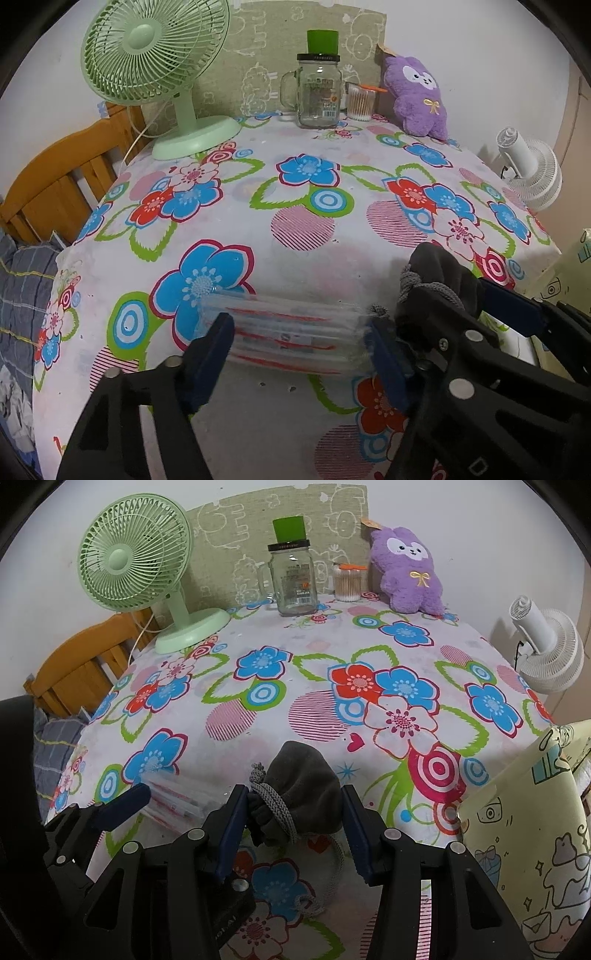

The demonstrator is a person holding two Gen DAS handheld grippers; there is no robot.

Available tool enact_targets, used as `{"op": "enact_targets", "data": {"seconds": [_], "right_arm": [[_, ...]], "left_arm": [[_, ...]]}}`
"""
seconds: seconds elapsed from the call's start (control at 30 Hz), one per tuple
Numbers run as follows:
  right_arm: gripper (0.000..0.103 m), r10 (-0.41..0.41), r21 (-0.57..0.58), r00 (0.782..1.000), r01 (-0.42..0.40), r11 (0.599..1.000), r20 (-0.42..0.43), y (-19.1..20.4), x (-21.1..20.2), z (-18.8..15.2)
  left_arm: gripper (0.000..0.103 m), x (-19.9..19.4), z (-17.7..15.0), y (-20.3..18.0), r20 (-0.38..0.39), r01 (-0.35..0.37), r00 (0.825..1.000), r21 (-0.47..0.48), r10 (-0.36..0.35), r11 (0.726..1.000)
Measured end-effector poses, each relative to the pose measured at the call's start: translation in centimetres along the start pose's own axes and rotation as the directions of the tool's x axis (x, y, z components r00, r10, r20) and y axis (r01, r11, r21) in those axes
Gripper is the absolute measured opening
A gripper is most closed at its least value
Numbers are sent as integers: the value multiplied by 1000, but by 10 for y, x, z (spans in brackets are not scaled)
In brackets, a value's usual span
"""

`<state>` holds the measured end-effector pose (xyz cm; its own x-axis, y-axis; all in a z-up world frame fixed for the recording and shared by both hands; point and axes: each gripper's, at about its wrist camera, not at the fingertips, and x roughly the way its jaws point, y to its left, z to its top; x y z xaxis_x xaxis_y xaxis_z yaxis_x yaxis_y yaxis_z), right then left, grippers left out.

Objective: Organize soft objects
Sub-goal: 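Pull the grey bundle off the tube end with the right tool while the left tool holds the tube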

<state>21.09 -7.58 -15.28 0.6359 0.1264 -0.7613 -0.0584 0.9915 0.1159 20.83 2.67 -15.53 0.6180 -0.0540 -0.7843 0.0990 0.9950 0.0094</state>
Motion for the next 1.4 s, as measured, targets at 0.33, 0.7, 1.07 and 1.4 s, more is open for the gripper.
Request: {"op": "enact_targets", "data": {"seconds": [0.33,0.7,1.07,1.4], "right_arm": [[54,-3,-11,1000,3,1000,1,3,-3,-3],[54,-1,-31,1000,1,1000,9,13,0,2],[54,-5,-19,1000,5,1000,-7,18,13,5],[54,-16,-19,1000,16,1000,-4,17,16,5]], "left_arm": [[64,-5,-3,2,11,-28,1000,1,28,1000],[100,0,2,16,21,-70,997,-3,70,998],[101,19,8,19,-11,-10,1000,53,10,999],[94,23,8,17,-28,-4,1000,61,5,998]]}}
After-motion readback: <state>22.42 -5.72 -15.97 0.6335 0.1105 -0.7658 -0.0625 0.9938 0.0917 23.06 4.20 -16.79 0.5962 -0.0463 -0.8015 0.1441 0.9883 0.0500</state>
